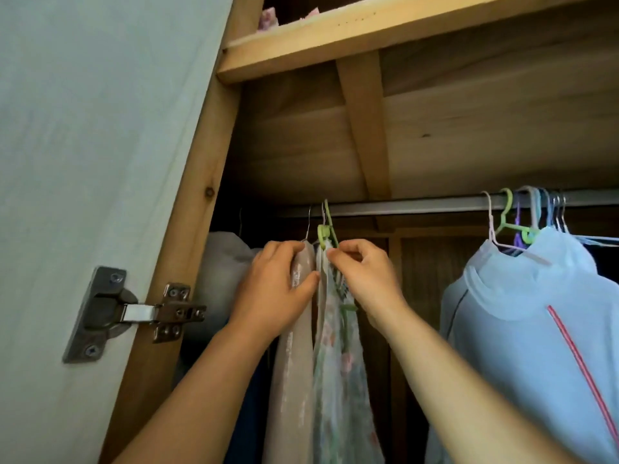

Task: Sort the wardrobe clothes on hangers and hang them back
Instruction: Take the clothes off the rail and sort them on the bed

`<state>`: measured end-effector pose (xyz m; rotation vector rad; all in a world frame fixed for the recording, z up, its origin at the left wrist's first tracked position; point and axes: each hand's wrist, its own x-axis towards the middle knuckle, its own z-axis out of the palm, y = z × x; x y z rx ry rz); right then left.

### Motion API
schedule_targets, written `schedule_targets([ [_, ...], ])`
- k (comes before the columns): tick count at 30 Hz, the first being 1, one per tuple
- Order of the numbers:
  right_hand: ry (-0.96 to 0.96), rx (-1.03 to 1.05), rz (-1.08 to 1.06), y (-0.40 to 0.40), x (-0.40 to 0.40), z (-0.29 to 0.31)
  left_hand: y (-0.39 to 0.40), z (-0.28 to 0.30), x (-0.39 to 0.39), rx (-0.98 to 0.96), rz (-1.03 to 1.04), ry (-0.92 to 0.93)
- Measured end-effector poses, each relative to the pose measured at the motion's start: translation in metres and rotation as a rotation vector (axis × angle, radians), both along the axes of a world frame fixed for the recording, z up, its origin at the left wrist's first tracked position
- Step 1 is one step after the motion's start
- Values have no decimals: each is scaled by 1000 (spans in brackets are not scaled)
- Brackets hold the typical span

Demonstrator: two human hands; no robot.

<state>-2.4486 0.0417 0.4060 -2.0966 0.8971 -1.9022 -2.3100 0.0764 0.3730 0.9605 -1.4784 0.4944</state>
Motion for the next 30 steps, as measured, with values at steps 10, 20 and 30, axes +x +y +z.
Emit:
schedule_targets([
  [10,-2,30,75,-45,27,47,-36,39,-1,-50,27,2],
  [20,-1,107,138,-61,20,61,-52,38,3,-61,-31,70],
  [30,-218,341,258,-60,6,71,-52,49,-16,77,67,-86],
])
